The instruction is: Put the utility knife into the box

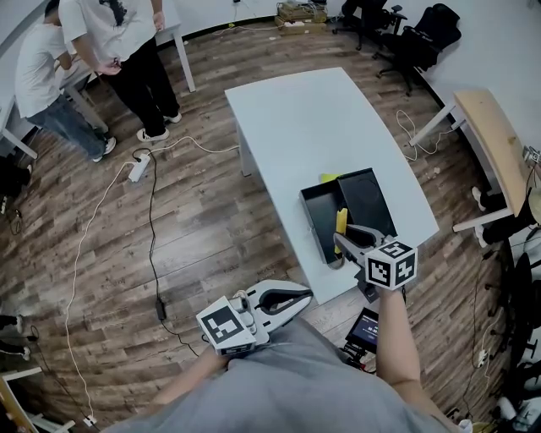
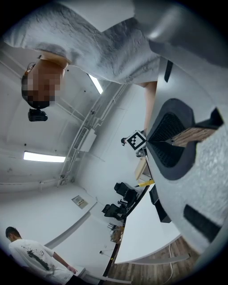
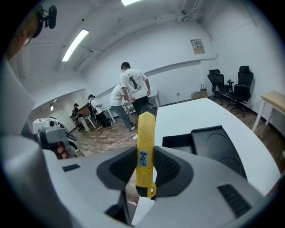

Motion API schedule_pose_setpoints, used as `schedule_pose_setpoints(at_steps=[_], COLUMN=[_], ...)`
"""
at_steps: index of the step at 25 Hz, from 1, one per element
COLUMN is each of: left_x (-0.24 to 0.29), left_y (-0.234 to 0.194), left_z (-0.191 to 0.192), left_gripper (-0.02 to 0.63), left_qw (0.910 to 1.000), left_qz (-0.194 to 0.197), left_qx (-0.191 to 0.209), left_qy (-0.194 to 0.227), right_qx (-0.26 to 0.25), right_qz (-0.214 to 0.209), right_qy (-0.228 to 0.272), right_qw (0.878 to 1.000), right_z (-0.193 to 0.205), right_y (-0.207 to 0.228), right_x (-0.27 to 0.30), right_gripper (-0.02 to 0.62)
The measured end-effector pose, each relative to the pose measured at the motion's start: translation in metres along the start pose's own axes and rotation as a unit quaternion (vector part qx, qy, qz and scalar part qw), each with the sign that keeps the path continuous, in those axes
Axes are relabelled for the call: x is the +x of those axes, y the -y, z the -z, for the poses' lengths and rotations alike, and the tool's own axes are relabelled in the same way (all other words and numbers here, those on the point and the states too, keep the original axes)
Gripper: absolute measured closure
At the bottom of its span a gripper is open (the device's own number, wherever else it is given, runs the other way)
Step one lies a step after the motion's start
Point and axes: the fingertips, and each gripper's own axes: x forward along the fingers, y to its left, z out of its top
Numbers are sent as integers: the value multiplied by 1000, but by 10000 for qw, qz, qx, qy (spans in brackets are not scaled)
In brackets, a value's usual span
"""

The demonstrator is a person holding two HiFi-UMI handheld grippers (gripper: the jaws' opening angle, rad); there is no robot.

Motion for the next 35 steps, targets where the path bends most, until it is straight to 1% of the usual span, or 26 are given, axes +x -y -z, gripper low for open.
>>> schedule_pose_setpoints(at_steps=[2, 4, 7, 14, 17, 18, 22, 28, 35], left_x=[0, 0, 1, 0, 0, 1, 1, 1, 1], left_y=[-1, -3, -2, -2, -3, -4, -1, 2, 4], left_z=[1, -1, 2, 6, 5, 4, 10, 12, 12], left_gripper=[588, 588, 589, 589, 589, 588, 589, 589, 589], left_qw=[10000, 10000, 10000, 9999, 10000, 10000, 9999, 9998, 9998], left_qz=[5, 15, 24, -29, -43, -42, -34, -42, -17], left_qx=[-45, 7, -66, -112, -9, 22, -147, -139, -135], left_qy=[-22, -25, -47, -50, -1, 10, -72, -104, -120], right_qx=[-34, -56, -92, -87, -43, -21, 85, 88, 111], right_qz=[-8, -21, -20, 54, 110, 116, 118, 192, 254], right_qy=[-117, -208, -345, -713, -864, -889, -920, -1140, -1278], right_qw=[9999, 9998, 9994, 9974, 9962, 9960, 9957, 9933, 9914], right_z=[-1, -2, 0, 16, 25, 27, 35, 51, 54], right_y=[3, 6, 12, 27, 35, 37, 46, 56, 62], right_x=[7, 14, 22, 36, 42, 44, 51, 60, 70], right_gripper=[469, 469, 469, 469, 469, 469, 469, 469, 469])
